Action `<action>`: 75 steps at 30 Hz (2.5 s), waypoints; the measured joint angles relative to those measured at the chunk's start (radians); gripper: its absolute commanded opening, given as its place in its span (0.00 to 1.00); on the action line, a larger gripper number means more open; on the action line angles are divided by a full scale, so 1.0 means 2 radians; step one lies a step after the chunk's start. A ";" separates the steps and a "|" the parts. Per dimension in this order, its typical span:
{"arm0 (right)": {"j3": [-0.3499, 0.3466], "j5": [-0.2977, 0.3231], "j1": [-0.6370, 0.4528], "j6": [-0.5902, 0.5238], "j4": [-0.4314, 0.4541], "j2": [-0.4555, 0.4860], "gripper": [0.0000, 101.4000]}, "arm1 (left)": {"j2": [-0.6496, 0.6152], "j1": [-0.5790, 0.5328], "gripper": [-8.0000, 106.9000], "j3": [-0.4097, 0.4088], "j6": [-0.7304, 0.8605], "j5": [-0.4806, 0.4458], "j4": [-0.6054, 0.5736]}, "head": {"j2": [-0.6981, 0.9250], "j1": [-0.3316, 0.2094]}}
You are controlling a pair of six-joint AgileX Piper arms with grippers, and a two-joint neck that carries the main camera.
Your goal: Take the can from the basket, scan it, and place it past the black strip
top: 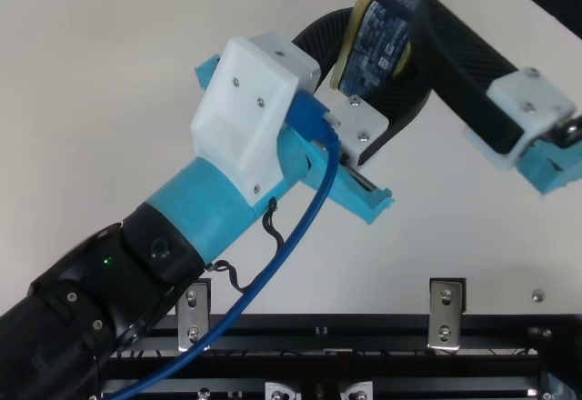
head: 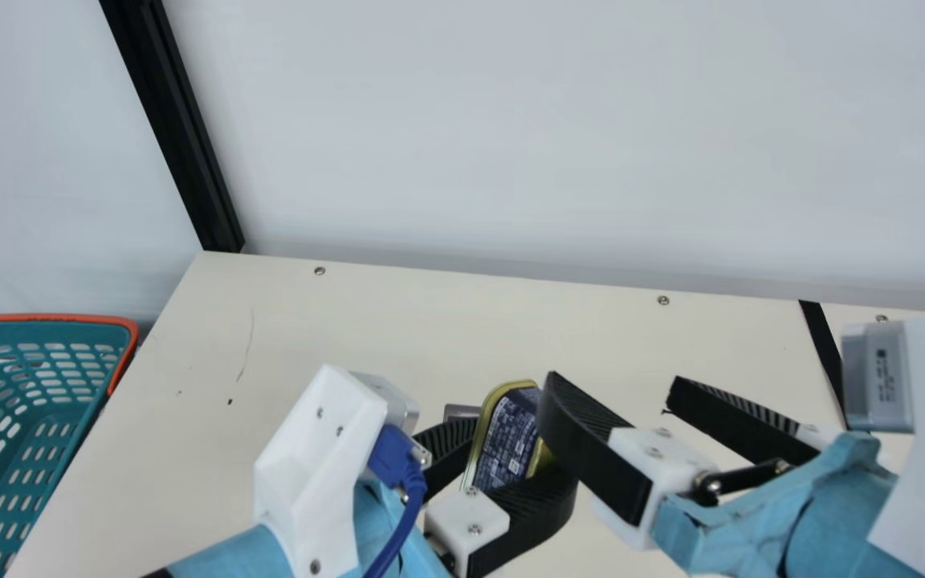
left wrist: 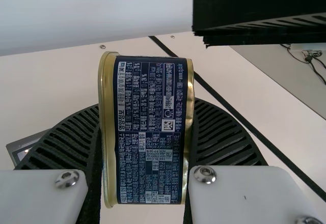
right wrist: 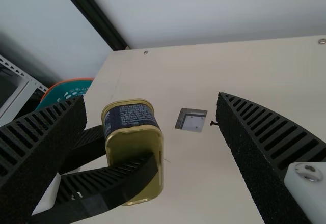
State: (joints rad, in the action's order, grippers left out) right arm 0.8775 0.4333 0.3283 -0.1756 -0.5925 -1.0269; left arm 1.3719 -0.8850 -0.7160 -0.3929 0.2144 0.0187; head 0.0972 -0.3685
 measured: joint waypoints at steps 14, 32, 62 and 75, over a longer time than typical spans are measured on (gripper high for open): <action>0.021 0.006 0.042 0.020 0.026 -0.038 1.00 | 0.000 0.000 0.16 0.000 0.000 0.000 0.000 | 0.000 0.000; 0.013 -0.012 0.059 0.035 0.033 -0.064 1.00 | 0.000 0.000 0.16 0.000 0.000 0.000 0.000 | 0.000 0.000; -0.021 -0.034 0.017 -0.011 -0.023 -0.074 0.00 | 0.000 -0.001 0.85 0.000 0.007 0.006 -0.005 | 0.000 -0.003; -0.031 -0.053 -0.005 -0.003 -0.009 -0.067 0.00 | -0.008 -0.041 0.85 0.013 0.007 -0.069 0.015 | 0.000 0.000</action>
State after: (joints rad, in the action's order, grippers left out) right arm 0.8149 0.3265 0.3193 -0.1825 -0.6096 -1.1600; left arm 1.3567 -0.9672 -0.6907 -0.3781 0.0768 0.0483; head 0.0972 -0.3685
